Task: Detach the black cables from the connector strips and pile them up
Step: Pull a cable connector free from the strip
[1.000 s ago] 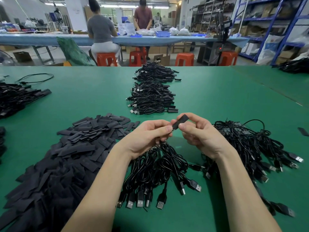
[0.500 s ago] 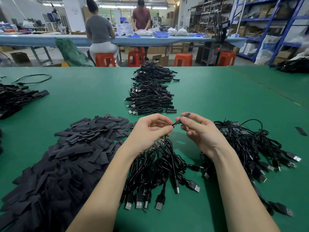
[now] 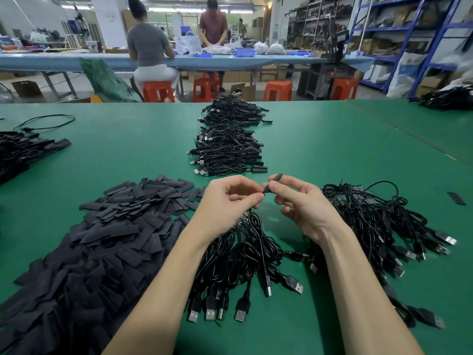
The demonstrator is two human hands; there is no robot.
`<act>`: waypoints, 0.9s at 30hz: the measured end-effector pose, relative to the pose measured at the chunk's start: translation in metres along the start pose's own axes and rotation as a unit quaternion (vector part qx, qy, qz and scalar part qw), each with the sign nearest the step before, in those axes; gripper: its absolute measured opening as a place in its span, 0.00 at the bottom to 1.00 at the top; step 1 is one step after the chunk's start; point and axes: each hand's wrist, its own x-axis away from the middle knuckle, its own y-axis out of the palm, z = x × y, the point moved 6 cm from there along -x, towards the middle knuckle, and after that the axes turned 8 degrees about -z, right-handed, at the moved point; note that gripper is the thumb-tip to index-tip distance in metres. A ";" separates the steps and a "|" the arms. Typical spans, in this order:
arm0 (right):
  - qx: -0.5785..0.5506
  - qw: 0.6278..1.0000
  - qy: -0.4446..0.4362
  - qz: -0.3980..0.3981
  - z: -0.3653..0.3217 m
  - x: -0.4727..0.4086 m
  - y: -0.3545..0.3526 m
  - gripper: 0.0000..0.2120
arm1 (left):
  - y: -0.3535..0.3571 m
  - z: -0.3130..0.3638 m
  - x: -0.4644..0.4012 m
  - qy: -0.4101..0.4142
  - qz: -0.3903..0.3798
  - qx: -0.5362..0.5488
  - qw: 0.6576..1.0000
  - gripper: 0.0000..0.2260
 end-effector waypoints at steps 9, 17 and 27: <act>0.013 1.000 -0.024 0.013 0.002 -0.002 0.007 0.14 | 0.001 -0.008 -0.001 -0.005 0.034 0.071 0.997 0.05; 0.041 0.989 -0.109 0.094 -0.006 -0.001 0.010 0.10 | 0.001 -0.010 -0.003 -0.010 0.066 0.106 0.992 0.06; 0.018 0.984 -0.126 0.128 -0.008 0.000 0.006 0.10 | 0.004 -0.010 -0.003 -0.013 0.070 0.109 0.992 0.07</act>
